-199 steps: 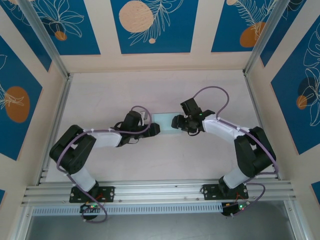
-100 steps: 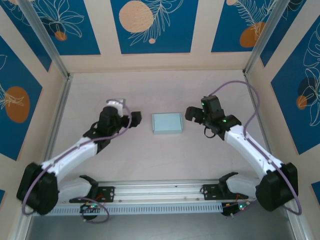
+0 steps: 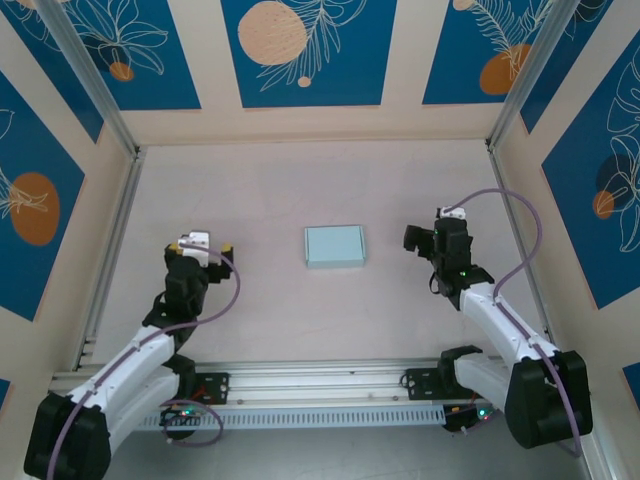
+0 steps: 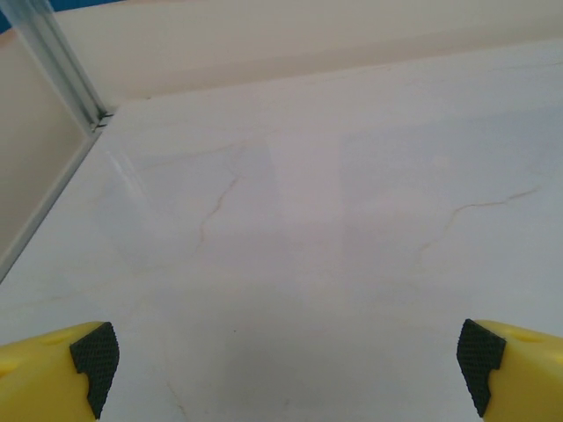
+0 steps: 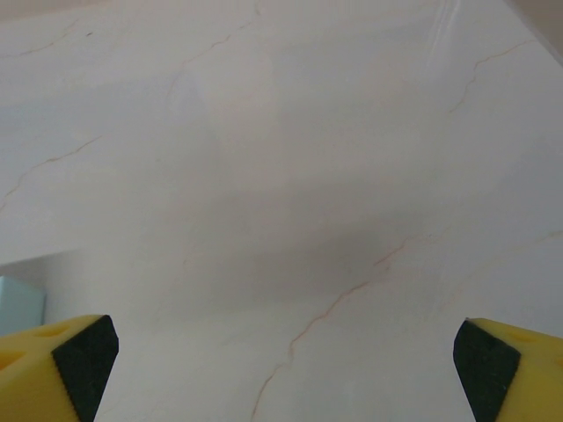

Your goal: Fold the paper box

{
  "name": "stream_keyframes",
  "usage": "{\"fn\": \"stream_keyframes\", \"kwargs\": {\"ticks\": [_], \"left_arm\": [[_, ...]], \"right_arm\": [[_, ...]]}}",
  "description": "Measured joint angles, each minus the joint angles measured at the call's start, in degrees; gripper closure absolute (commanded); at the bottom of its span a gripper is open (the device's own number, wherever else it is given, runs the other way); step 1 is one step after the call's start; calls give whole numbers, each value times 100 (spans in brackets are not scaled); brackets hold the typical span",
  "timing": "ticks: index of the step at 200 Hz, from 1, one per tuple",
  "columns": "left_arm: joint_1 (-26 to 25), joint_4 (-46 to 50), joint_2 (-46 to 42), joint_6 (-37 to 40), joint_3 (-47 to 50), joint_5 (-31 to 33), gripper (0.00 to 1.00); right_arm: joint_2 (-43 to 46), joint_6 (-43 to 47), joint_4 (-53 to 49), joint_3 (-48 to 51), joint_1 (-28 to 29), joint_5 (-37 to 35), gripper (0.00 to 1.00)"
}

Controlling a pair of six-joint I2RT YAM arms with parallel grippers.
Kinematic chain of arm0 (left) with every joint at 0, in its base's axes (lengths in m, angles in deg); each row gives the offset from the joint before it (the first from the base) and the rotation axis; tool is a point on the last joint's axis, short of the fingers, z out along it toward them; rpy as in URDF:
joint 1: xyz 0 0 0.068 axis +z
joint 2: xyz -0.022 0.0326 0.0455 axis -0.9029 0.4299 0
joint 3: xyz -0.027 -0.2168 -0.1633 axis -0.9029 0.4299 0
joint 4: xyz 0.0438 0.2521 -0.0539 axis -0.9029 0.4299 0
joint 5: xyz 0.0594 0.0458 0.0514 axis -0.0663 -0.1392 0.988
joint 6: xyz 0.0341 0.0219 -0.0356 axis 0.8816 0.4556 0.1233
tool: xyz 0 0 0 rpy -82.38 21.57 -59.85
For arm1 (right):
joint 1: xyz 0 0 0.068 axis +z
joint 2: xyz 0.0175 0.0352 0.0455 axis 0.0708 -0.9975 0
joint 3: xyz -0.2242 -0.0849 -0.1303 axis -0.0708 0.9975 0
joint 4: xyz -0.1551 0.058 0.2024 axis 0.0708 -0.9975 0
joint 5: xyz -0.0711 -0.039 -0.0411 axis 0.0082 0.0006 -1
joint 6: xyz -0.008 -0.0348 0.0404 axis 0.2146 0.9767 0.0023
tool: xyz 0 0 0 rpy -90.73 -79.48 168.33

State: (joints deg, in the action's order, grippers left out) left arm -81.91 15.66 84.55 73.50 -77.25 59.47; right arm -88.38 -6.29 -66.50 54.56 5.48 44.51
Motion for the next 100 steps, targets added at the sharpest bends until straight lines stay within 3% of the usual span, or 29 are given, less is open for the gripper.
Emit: {"fn": "stream_keyframes", "kwargs": {"ticks": [48,100], "left_arm": [[671,-1141,986,164,466,-391,0],[955,-2627,2214,243,439,-1064,0]], "right_arm": [[-81,319,1126,651,-345,345,1],[-343,382,1869,664,-522,555,0]]}}
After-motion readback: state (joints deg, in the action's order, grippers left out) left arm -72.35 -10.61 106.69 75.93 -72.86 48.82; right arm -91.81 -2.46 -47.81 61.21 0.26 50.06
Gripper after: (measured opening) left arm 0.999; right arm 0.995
